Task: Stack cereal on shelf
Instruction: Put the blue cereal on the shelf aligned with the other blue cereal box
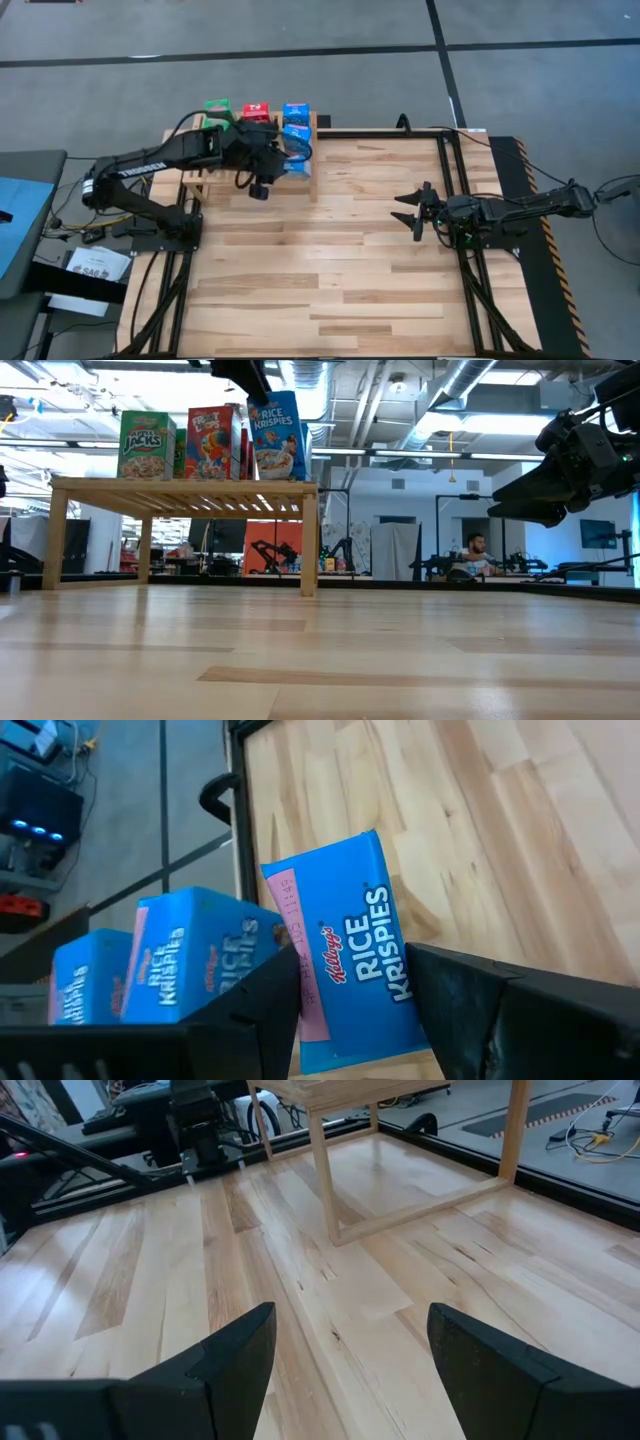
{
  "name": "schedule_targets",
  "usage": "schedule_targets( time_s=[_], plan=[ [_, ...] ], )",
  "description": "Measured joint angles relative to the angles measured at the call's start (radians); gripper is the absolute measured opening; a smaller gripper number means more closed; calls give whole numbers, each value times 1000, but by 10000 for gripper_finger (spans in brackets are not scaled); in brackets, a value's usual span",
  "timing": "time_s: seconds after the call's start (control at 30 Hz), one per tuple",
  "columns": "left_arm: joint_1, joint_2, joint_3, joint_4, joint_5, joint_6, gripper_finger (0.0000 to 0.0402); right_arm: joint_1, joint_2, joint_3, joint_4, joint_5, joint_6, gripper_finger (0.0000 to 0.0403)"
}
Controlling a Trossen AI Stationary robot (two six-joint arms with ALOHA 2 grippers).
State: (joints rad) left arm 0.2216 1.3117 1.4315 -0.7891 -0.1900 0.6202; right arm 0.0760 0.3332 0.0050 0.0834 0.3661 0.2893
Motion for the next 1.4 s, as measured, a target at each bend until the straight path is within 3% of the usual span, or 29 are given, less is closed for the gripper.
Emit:
schedule_targets(
  time_s=[0.6, 1.13, 1.4],
  plan=[
    [65, 35, 1, 27, 70, -8, 163, 0, 0, 0, 0, 0, 0, 286],
    [64, 42, 0, 37, 2, 15, 270, 0, 0, 0, 0, 0, 0, 286],
    [64, 39, -1, 41, -28, 21, 289, 0, 0, 0, 0, 0, 0, 286]
  ],
)
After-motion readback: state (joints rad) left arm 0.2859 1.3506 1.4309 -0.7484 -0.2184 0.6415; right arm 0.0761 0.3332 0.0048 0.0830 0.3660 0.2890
